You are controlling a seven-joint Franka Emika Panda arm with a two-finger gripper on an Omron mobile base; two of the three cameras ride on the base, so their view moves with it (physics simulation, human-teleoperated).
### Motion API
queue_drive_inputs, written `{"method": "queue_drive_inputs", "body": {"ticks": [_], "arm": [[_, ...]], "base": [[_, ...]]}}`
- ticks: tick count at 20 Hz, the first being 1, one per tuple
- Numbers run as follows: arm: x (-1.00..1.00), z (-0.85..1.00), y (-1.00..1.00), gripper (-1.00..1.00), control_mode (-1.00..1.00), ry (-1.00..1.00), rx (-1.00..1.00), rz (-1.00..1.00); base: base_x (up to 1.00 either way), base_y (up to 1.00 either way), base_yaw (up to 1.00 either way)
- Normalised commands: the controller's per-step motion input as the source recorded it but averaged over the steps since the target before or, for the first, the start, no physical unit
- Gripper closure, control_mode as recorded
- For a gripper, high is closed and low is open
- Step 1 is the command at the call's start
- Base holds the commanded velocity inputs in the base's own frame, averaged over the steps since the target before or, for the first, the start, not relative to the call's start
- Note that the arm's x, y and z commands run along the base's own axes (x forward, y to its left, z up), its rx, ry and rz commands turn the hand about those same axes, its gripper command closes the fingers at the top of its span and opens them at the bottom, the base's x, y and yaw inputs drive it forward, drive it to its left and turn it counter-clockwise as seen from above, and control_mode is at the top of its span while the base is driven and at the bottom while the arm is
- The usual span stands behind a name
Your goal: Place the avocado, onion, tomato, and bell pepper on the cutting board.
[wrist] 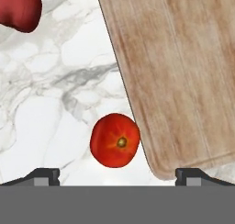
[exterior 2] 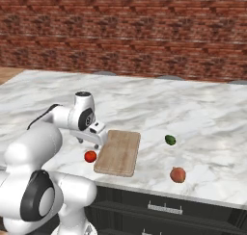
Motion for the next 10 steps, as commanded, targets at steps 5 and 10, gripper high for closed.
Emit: {"method": "queue_drive_inputs", "body": {"ticks": [5,10], "arm": [[0.01,-0.14,0.0,-1.0,-1.0,0.0,0.0,0.0],[0.05,-0.22,0.0,-1.0,-1.0,0.03,0.0,-0.01]], "base": [[0.0,0.0,0.0],[0.0,0.0,0.0]]}}
